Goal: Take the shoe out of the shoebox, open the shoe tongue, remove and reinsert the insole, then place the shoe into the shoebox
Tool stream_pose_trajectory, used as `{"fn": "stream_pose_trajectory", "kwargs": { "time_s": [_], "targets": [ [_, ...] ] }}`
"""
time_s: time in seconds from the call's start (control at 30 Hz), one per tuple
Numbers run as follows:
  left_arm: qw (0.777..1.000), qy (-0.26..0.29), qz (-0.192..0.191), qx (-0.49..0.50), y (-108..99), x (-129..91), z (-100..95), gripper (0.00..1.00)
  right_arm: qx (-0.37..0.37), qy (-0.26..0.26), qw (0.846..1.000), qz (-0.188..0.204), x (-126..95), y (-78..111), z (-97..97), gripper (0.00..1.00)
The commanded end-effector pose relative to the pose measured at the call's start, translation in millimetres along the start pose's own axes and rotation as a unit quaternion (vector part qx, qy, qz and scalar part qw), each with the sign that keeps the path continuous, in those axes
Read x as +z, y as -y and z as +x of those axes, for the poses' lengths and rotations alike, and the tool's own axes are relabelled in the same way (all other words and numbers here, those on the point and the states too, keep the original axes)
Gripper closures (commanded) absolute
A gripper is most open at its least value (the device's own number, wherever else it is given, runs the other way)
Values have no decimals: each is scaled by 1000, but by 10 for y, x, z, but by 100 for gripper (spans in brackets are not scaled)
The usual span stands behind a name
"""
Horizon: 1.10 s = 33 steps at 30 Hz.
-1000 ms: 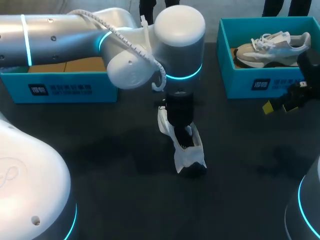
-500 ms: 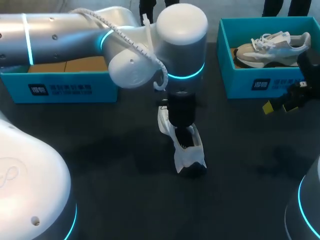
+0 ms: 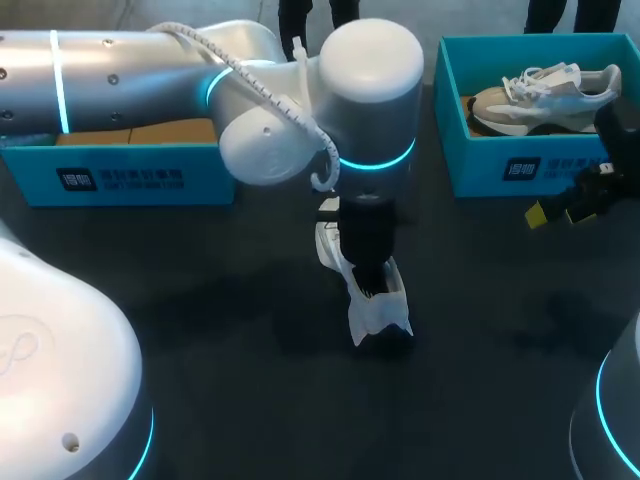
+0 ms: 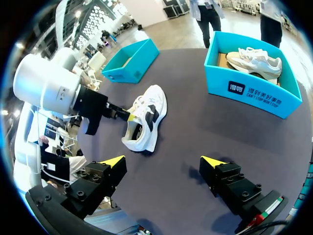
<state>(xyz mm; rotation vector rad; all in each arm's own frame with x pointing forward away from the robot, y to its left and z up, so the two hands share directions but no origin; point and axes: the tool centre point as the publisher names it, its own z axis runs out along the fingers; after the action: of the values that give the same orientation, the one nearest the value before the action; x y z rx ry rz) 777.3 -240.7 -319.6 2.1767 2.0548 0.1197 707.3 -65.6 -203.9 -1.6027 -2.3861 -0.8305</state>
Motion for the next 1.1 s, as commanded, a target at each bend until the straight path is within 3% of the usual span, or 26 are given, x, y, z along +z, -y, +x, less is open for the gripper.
{"fn": "stream_pose_trajectory", "kwargs": {
  "time_s": [0.03, 0.23, 0.47, 0.7, 0.93, 1.1],
  "targets": [
    [1000, -2, 1, -4, -103, -38, 4, 68, 0, 1, 1000, 0, 2, 8, 4, 0],
    [1000, -10, 3, -12, -206, 92, -69, 70, 0, 1, 1000, 0, 2, 8, 4, 0],
    [1000, -22, 10, -5, -72, 219, -93, 67, 0, 1, 1000, 0, 2, 8, 4, 0],
    [1000, -21, 16, -2, 32, 197, -30, 66, 0, 1, 1000, 0, 2, 8, 4, 0],
    [1000, -4, 11, -15, -12, 16, 11, 66, 0, 1, 1000, 0, 2, 8, 4, 0],
    [1000, -12, 17, -17, 14, 90, -19, 67, 0, 1, 1000, 0, 2, 8, 4, 0]
  ]
}}
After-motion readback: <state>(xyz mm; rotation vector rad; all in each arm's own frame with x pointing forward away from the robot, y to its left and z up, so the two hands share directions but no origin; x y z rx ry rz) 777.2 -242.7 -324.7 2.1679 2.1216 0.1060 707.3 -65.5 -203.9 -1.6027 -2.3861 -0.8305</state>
